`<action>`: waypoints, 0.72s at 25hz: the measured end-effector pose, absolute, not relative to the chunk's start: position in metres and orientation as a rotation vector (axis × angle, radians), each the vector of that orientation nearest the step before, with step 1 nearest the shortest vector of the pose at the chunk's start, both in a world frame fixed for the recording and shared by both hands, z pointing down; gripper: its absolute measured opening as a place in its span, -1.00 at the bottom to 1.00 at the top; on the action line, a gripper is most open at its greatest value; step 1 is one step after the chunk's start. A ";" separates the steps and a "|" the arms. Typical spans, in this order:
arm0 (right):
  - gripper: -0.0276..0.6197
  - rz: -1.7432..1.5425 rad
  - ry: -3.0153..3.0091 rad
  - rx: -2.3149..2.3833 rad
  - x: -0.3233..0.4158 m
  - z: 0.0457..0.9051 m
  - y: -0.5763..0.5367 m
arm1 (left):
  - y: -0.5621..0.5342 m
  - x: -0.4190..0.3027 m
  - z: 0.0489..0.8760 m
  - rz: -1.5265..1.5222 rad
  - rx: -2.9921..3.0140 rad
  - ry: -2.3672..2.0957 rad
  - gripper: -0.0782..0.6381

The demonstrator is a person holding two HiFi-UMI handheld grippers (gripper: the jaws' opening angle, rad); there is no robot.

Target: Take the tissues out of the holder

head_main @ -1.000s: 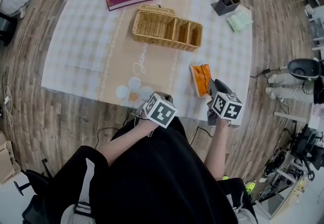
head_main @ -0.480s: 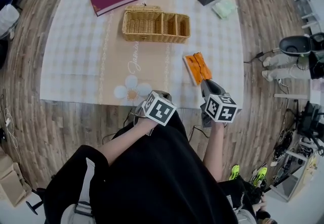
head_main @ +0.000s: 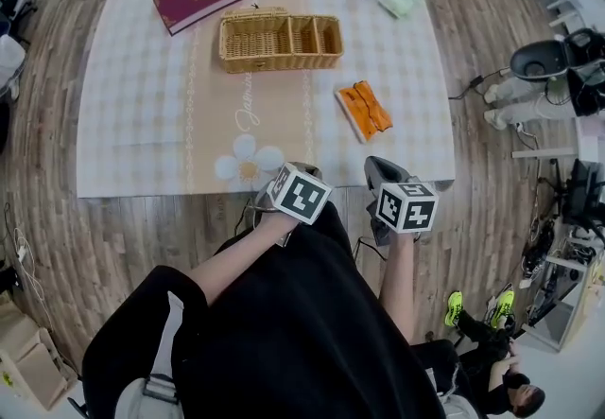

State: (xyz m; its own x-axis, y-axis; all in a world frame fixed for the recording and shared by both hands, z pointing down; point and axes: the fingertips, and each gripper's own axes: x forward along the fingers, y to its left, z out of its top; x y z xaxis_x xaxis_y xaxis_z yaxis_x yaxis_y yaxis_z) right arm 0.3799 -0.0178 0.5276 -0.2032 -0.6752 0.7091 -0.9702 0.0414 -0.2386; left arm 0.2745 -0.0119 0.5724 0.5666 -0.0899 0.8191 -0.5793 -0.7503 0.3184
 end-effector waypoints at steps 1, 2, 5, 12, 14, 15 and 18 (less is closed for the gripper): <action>-0.87 0.999 -1.924 1.647 0.374 0.530 -0.013 | -0.010 0.275 0.573 1.121 2.229 -0.529 -0.78; -0.87 1.013 -1.926 1.636 0.367 0.532 -0.009 | -0.008 0.275 0.573 1.123 2.231 -0.525 -0.78; -0.87 1.052 -1.914 1.606 0.346 0.542 0.003 | -0.003 0.276 0.574 1.131 2.240 -0.514 -0.78; -0.87 1.114 -1.824 1.592 0.316 0.561 0.021 | 0.009 0.273 0.580 1.171 2.242 -0.494 -0.78; -0.87 1.122 -1.821 1.589 0.313 0.560 0.023 | 0.011 0.272 0.581 1.179 2.243 -0.486 -0.78; -0.87 1.124 -1.818 1.592 0.313 0.560 0.024 | 0.012 0.272 0.581 1.182 2.243 -0.482 -0.78; -0.87 1.127 -1.802 1.608 0.318 0.557 0.029 | 0.014 0.272 0.583 1.186 2.247 -0.472 -0.78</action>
